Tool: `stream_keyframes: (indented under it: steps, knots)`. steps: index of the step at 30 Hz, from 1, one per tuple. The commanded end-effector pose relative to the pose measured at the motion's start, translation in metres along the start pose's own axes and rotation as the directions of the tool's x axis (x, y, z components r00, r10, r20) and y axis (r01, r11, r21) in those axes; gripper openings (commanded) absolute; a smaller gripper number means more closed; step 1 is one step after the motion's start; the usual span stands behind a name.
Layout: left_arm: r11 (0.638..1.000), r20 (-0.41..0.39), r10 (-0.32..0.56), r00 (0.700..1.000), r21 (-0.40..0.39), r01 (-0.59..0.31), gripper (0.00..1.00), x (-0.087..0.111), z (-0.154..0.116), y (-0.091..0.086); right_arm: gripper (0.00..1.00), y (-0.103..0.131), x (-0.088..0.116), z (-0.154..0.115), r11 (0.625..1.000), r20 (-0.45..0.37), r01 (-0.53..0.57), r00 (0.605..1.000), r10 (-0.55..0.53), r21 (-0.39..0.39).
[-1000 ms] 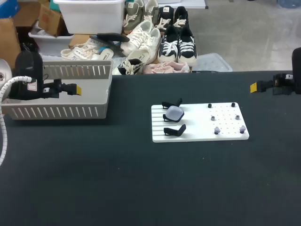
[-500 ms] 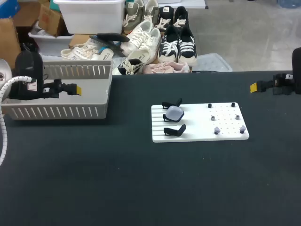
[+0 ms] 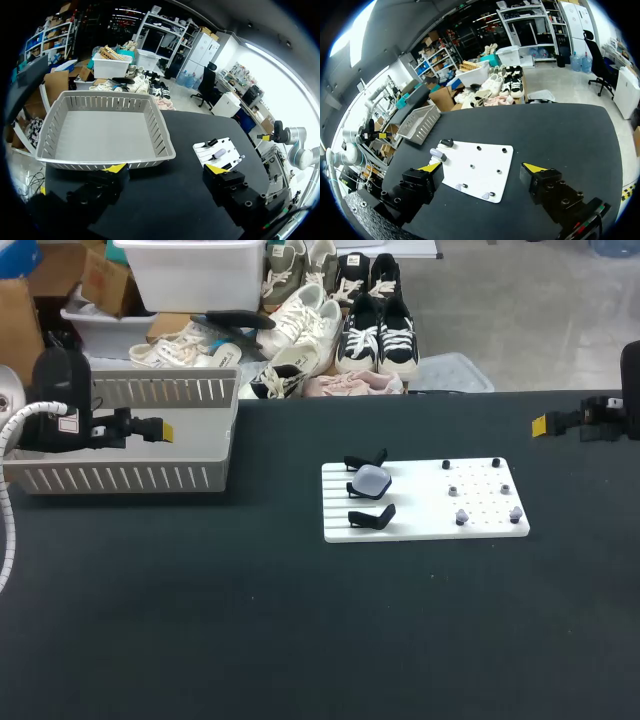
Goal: Pick up each earbud case from the left stands, insert the matching earbuds, close the lid, and place the case in the box.
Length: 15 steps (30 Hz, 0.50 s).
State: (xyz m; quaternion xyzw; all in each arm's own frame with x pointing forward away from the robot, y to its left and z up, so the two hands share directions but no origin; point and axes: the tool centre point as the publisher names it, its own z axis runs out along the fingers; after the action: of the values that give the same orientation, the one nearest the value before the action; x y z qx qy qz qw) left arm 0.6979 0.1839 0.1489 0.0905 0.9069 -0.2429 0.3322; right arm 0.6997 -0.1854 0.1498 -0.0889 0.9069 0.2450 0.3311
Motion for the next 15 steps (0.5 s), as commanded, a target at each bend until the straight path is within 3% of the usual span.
stream_keyframes:
  steps: [1, 8, 11, 15]
  knots:
    - [0.998, -0.030, 0.053, 0.998, 0.022, -0.052, 1.00, -0.003, 0.010, -0.006, 1.00, -0.001, 0.000, 0.000, 1.000, -0.001, 0.001, 1.000, -0.001, -0.003]
    - [0.969, -0.027, 0.221, 0.975, 0.119, -0.216, 1.00, -0.019, 0.029, -0.031, 1.00, -0.001, 0.000, 0.000, 1.000, -0.001, 0.001, 1.000, -0.001, -0.003]
    - [0.936, -0.023, 0.302, 0.953, 0.199, -0.292, 1.00, -0.024, 0.040, -0.044, 1.00, -0.001, 0.000, 0.000, 1.000, -0.001, 0.001, 1.000, -0.001, -0.003]
    - [0.864, -0.017, 0.431, 0.902, 0.297, -0.407, 1.00, -0.026, 0.052, -0.062, 1.00, -0.001, 0.000, 0.000, 1.000, -0.001, 0.001, 1.000, -0.001, -0.003]
